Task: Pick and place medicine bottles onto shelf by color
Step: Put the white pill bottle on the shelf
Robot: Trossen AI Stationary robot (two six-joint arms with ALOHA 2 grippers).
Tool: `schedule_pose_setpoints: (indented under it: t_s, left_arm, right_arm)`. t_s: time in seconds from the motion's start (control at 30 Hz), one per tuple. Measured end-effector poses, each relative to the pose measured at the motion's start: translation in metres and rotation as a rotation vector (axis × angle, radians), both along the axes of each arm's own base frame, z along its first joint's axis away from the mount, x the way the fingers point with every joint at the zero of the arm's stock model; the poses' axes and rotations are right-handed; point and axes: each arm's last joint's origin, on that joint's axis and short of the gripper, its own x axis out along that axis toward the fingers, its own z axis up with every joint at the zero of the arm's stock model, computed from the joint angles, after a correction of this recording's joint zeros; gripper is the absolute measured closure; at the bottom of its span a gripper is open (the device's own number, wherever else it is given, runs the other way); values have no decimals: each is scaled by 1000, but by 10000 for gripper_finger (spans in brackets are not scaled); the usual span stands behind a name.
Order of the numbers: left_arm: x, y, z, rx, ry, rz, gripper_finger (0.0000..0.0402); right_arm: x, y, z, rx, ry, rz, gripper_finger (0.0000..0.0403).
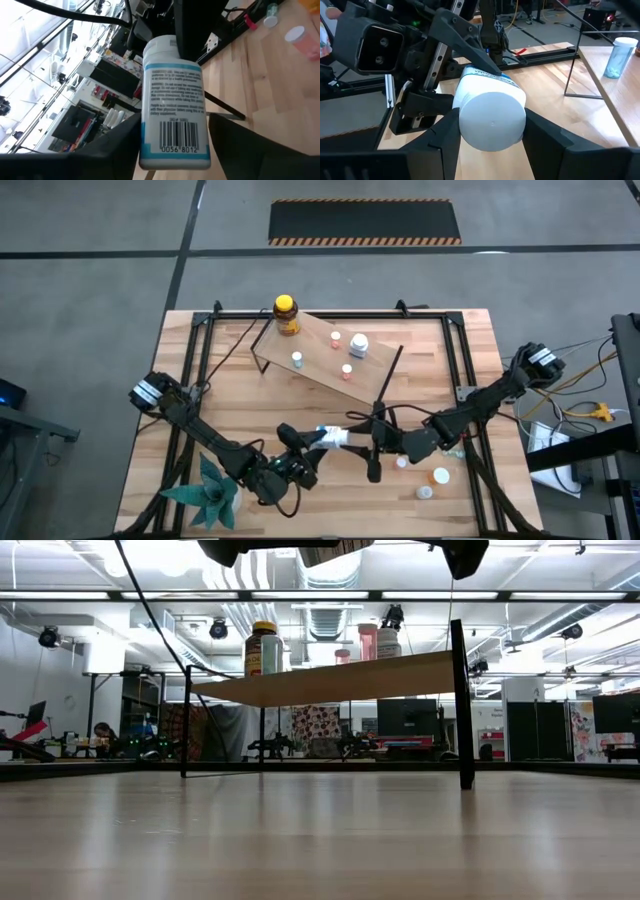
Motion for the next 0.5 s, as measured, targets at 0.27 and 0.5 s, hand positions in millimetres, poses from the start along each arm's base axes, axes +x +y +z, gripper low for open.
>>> schedule_pose_setpoints:
  t_s: [0.27,0.5]
  left_arm:
    - [-4,1,0,3,12,-32,175]
    - [-15,5,15,-37,-10,-115,176]
  right_arm:
    - [-16,-9,16,-4,43,33,234]
    - [-37,-24,71,-124,164,48,234]
